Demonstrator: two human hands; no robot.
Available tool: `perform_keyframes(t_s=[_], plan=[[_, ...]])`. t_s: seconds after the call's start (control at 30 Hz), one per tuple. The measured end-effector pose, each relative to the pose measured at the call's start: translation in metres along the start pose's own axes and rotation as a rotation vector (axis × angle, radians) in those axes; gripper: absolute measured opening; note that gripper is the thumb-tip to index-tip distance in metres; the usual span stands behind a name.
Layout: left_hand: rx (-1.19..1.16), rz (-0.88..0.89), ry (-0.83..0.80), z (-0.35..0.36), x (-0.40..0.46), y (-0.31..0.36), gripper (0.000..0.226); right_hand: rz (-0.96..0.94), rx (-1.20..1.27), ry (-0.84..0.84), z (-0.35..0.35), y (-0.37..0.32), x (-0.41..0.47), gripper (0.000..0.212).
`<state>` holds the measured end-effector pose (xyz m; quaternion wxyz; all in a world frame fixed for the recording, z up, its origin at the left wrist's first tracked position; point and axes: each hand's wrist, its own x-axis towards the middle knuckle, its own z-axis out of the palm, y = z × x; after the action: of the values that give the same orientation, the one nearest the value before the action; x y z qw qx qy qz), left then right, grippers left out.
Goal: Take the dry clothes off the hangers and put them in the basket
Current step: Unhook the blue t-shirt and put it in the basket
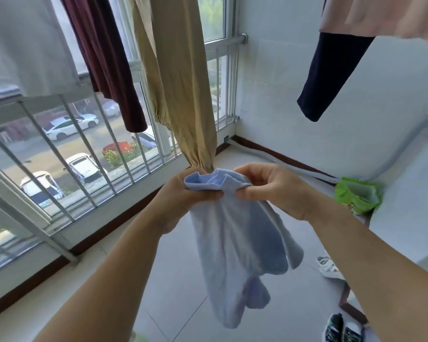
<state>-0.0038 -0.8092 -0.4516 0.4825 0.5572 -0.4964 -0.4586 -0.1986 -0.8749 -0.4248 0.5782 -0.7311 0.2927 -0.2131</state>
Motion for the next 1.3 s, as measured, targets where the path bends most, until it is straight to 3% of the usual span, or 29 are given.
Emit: perform_keyframes(t_s=[0.07, 0.2, 0.3, 0.4, 0.5, 0.63, 0.77, 0.9, 1.1, 1.23, 1.3], plan=[[0.008, -0.004, 0.027, -0.01, -0.01, 0.0, 0.029, 0.116, -0.098, -0.109, 0.009, 0.008, 0.004, 0.031], [0.131, -0.011, 0.081, -0.04, -0.03, -0.001, 0.057, 0.221, -0.395, -0.145, 0.043, 0.026, 0.019, 0.031], [0.22, -0.014, 0.159, -0.067, -0.053, 0.0, 0.038, 0.168, -0.457, -0.139, 0.074, 0.031, 0.033, 0.025], [0.271, 0.021, 0.328, -0.102, -0.08, 0.0, 0.029, 0.068, -0.487, 0.026, 0.118, 0.029, 0.046, 0.026], [0.26, 0.06, 0.521, -0.137, -0.104, -0.004, 0.037, -0.056, -0.504, 0.259, 0.166, 0.02, 0.052, 0.02], [0.192, 0.092, 0.707, -0.175, -0.132, -0.01, 0.029, -0.159, -0.533, 0.226, 0.223, 0.006, 0.054, 0.013], [0.018, 0.133, 0.674, -0.21, -0.165, -0.017, 0.026, -0.224, -0.576, 0.069, 0.278, -0.001, 0.053, 0.023], [-0.052, 0.168, 0.565, -0.239, -0.196, -0.019, 0.033, -0.301, -0.723, 0.132, 0.321, -0.004, 0.051, 0.031], [-0.037, 0.172, 0.584, -0.276, -0.243, -0.023, 0.038, -0.317, -0.791, 0.157, 0.379, -0.002, 0.058, 0.039], [-0.047, 0.17, 0.634, -0.294, -0.271, -0.024, 0.042, -0.305, -0.771, 0.065, 0.412, -0.009, 0.061, 0.078], [-0.047, 0.168, 0.639, -0.301, -0.284, -0.023, 0.039, -0.3, -0.73, 0.048, 0.428, -0.016, 0.061, 0.079]])
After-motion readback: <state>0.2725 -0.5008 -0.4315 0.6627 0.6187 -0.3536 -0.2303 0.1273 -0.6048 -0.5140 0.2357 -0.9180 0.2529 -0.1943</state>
